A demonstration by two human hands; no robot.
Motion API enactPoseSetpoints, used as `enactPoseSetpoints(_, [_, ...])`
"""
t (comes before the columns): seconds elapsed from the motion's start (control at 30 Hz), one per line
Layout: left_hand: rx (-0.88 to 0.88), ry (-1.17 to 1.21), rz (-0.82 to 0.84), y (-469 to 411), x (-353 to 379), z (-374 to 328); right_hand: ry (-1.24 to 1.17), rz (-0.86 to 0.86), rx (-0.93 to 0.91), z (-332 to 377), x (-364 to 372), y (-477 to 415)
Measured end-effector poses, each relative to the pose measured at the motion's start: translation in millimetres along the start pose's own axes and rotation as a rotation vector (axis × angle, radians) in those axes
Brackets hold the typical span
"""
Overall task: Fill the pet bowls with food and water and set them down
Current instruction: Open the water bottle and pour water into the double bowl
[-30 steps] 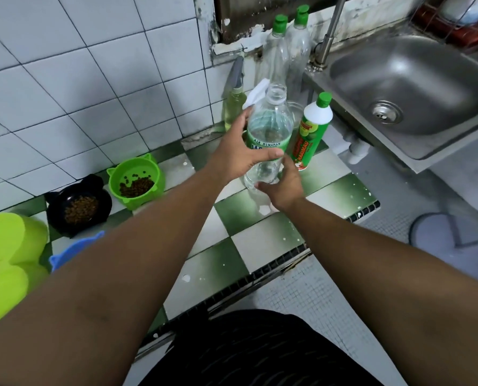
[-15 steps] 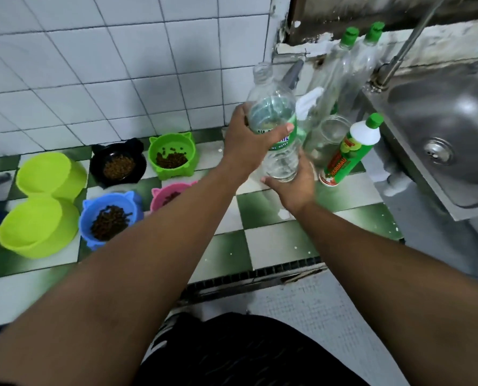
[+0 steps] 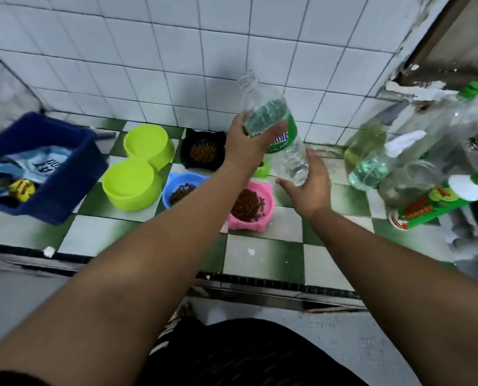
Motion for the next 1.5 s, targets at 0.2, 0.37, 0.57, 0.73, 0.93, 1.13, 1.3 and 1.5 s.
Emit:
enactPoseSetpoints(0.2, [-0.128,0.123,-0.043,-36.1,-72.9,13.9,0.168,0.119,-0.135,54.1,53.0,11.3])
enactPoseSetpoints(0.37, [-0.227,0.259,-0.012,-56.5,-109.8,22.7,0.302,0.168,-0.25,88.0,86.4,16.9])
enactPoseSetpoints(0.57, [-0.365,0.311,-0.038,-81.7,-132.5,47.3,0.395,0.226,-0.277,101.0,117.3,9.4])
enactPoseSetpoints(0.73, [-0.443,0.359,-0.094,-97.1,-140.7,64.9,0.433,0.274,-0.348,109.5,135.8,-8.9])
enactPoseSetpoints(0.93, [-0.515,0.42,-0.187,-107.1,-143.7,82.8,0.513,0.321,-0.432,109.9,150.7,-24.5])
enactPoseSetpoints(1.13, [-0.554,0.425,-0.219,-116.3,-139.0,99.5,0.549,0.368,-0.476,108.8,156.3,-36.5])
enactPoseSetpoints(1.3, [-0.587,0.442,-0.207,-121.5,-135.1,109.5,0.561,0.376,-0.492,111.5,155.8,-42.0])
enactPoseSetpoints(1.5, [-0.631,0.469,-0.174,-122.2,-128.5,117.5,0.595,0.39,-0.502,113.0,154.8,-46.4])
Point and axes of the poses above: each hand's wrist, its own y-axis away from the middle knuckle, its own x-axis out of the palm, z = x × y, the point moved 9 cm from there along -y, towards the middle knuckle, and after that the axes turned 12 degrees about -z, right-handed, at the moved point
